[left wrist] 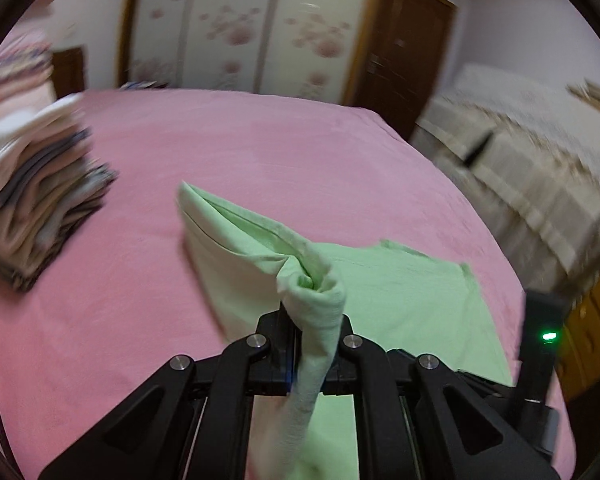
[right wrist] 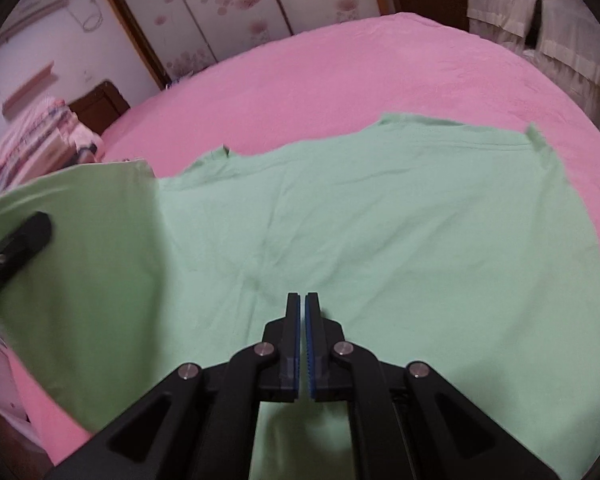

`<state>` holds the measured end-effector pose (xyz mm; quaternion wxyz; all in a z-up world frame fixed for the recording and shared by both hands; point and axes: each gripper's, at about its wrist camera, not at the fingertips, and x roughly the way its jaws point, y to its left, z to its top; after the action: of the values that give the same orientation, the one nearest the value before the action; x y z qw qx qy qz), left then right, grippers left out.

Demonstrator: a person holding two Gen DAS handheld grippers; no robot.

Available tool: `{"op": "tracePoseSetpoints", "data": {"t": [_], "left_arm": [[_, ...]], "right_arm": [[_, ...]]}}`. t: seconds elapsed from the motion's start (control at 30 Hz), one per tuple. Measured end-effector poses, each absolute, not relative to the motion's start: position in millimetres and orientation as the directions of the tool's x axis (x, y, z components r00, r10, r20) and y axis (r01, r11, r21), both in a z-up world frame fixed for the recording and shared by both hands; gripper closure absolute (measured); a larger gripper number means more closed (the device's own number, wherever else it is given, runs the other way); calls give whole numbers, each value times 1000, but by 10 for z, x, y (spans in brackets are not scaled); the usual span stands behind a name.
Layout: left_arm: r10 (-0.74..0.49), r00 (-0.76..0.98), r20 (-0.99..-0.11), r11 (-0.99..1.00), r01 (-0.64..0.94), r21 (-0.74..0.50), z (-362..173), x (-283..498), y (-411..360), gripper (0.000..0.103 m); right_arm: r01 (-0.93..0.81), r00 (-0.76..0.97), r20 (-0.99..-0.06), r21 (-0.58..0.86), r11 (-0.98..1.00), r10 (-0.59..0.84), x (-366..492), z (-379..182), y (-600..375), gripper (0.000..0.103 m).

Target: Fold small clothes

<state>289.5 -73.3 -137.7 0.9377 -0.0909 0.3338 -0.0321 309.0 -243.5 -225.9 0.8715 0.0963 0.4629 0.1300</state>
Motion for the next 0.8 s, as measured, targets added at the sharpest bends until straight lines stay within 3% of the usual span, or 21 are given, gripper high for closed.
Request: {"op": "tracePoseSetpoints", "data": {"t": [0.17, 0.4, 0.5, 0.57, 0.6, 0.8], "left_arm": [[-209, 738, -641, 978, 155, -141, -1480, 2922, -1603, 97], [-293, 608, -737, 941, 318, -113, -2001, 2820, -2491, 95], [-335, 572, -749, 928, 337, -158, -2113, 2753, -2492, 76], [-390, 549, -739, 912, 341, -227, -2101, 2698, -2405, 54], [-408, 547, -731, 906, 341, -250, -2091, 2673, -2359, 49], [-450, 604, -658, 893, 307, -329, -1892, 2321, -1834, 44]], "right_arm": [[-22, 591, -758, 326, 945, 275, 2740, -2123, -3153, 101], [124, 605, -786, 250, 960, 127, 2276, -2168, -3933, 101], [137, 599, -791, 253, 958, 123, 2172, -2205, -4053, 101], [131, 599, -790, 257, 957, 130, 2152, -2207, -4052, 101], [126, 601, -788, 260, 957, 134, 2171, -2198, -4030, 101], [65, 612, -758, 331, 941, 225, 2169, -2090, -3931, 101]]}}
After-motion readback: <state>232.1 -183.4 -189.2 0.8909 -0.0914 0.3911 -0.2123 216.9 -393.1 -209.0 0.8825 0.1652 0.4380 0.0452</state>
